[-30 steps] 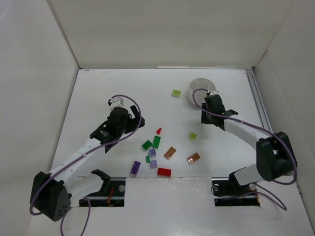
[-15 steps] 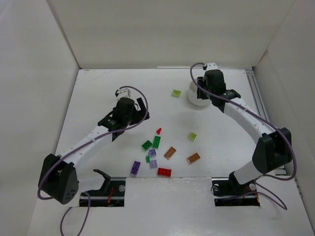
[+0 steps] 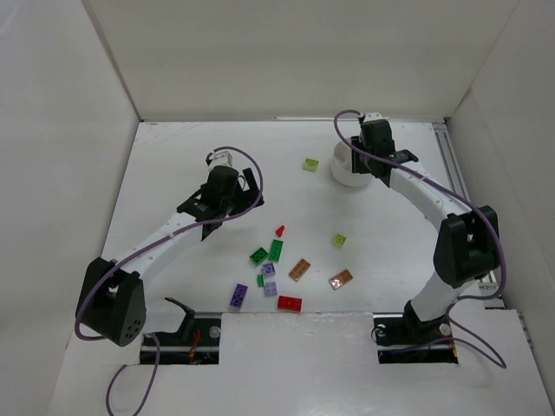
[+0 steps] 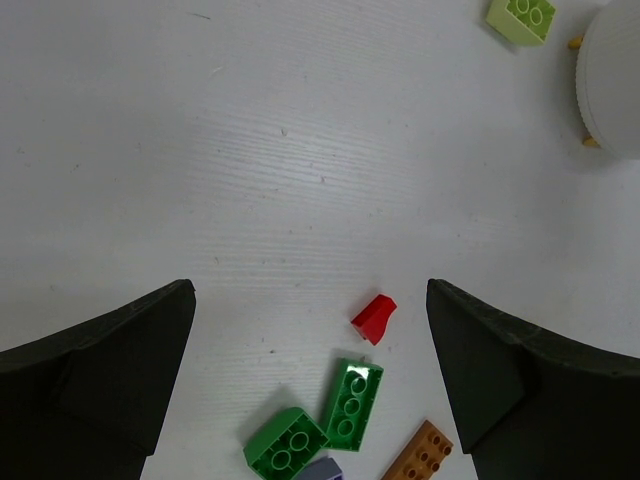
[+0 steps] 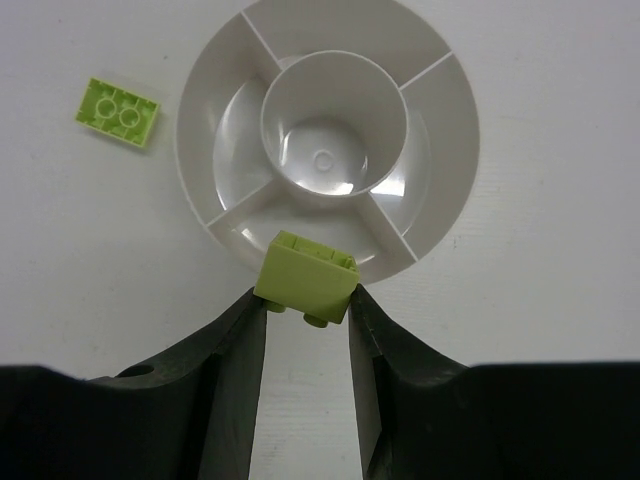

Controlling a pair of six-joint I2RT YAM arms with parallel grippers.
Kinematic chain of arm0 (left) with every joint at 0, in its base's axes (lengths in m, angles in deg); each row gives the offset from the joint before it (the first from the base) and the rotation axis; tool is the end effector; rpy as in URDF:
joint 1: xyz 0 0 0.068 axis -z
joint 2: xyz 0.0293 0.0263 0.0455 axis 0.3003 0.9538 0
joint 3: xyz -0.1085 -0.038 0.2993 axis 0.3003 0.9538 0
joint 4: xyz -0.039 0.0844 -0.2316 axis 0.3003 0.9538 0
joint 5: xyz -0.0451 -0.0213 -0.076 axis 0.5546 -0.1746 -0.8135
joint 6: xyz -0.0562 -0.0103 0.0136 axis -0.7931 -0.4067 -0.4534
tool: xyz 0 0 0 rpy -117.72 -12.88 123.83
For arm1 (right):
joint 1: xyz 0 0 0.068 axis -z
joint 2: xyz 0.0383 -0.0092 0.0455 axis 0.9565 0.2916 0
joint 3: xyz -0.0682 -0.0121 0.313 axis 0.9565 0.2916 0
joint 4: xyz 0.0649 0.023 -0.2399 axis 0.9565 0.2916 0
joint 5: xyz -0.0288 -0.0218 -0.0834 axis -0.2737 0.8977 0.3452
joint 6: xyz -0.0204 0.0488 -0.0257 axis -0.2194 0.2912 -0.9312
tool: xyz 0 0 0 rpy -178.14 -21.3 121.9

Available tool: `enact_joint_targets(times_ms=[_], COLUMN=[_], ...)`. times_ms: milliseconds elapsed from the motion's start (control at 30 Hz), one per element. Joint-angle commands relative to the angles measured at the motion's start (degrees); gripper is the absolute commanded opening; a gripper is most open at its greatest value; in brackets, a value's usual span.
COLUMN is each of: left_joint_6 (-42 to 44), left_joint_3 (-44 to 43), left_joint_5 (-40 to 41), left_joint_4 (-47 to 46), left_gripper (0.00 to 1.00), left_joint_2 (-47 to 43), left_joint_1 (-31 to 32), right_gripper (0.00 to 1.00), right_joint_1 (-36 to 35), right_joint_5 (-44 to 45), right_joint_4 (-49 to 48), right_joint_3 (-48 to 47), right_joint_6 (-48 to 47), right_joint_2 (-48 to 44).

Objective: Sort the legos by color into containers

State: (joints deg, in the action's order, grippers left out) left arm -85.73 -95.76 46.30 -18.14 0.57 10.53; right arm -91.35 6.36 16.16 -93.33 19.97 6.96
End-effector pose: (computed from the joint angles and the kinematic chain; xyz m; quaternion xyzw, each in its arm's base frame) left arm 0.2382 -0.1204 0.3124 -0.0801 0.8659 -0.2048 0.4493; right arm 0.3613 0.1091 0.3327 -0.0472 0.9001 -0.0162 0.4329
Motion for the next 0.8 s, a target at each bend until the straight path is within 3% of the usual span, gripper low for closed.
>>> enact_joint_targets(times_ms=[0, 33, 233, 367, 600, 767], left_joint_6=[1.19, 1.19, 2.50, 6.19, 14.98, 16.83], left_joint_3=[-3.15, -3.85, -5.52, -8.06, -19.74, -31.87], left_joint_5=[-0.84, -0.85, -2.78, -4.81, -12.62, -10.45], left_joint_4=[-2.21, -2.22, -4.06, -6.44, -8.64, -6.53], left_gripper=[1.00, 1.00, 1.00, 1.00, 1.00, 0.98], left_joint_2=[1.05, 1.06, 3.60, 7.19, 20.88, 33.21], left_joint_1=[-0.06, -0.06, -0.06, -0.06, -0.06, 1.77], right_gripper=[0.22, 0.22, 0.48, 0.58, 0.61, 0.62], right_joint_1=[0.81, 0.81, 0.81, 0.81, 1.34, 1.96], right_joint_5=[0.70, 0.70, -0.97, -0.97, 0.25, 0.35], right_joint_4=[-0.40, -0.40, -0.40, -0.93, 0.39, 1.52], right_joint_3=[-3.73, -3.73, -4.35, -3.82, -1.45, 3.38], right_joint_6=[-1.65, -1.65, -1.65, -1.65, 0.98, 2.83], right_joint_2=[0.98, 1.76, 2.30, 1.16, -4.80, -13.33])
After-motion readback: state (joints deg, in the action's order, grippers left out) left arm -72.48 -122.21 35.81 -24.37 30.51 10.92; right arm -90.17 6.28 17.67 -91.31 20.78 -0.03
